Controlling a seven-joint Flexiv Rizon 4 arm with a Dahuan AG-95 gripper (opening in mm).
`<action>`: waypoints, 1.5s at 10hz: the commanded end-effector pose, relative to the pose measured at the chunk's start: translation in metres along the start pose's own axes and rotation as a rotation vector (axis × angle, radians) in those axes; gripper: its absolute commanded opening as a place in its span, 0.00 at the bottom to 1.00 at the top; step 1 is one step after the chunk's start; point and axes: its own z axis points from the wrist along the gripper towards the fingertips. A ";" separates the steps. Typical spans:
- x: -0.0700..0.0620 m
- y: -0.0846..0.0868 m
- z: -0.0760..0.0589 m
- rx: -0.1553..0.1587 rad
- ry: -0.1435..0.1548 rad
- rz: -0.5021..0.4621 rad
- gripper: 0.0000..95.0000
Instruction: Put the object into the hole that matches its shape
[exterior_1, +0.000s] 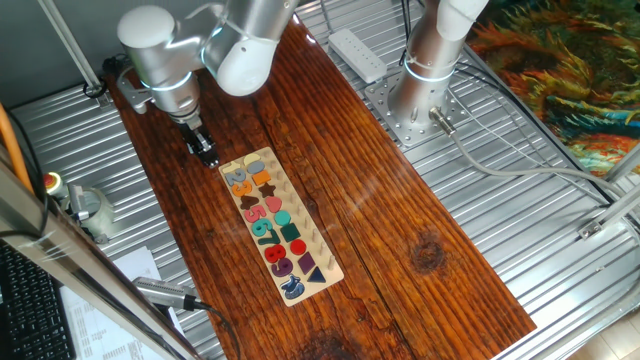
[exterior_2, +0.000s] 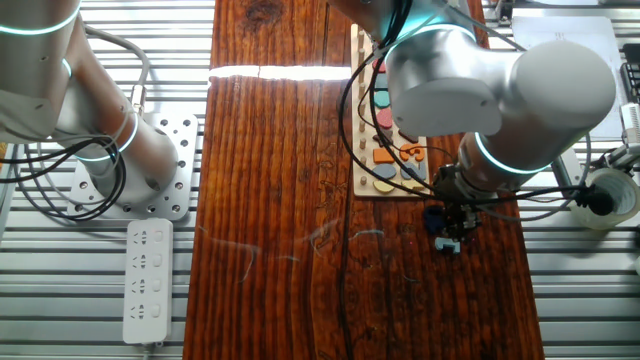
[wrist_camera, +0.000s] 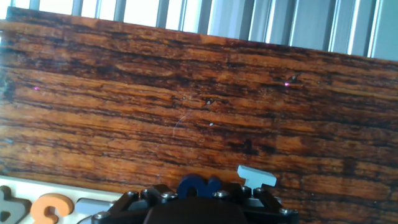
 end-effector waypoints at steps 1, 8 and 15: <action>0.000 0.000 0.001 0.000 -0.001 0.001 0.60; 0.003 0.003 0.007 0.002 -0.011 -0.010 0.40; 0.003 0.003 0.001 0.002 -0.010 -0.001 0.00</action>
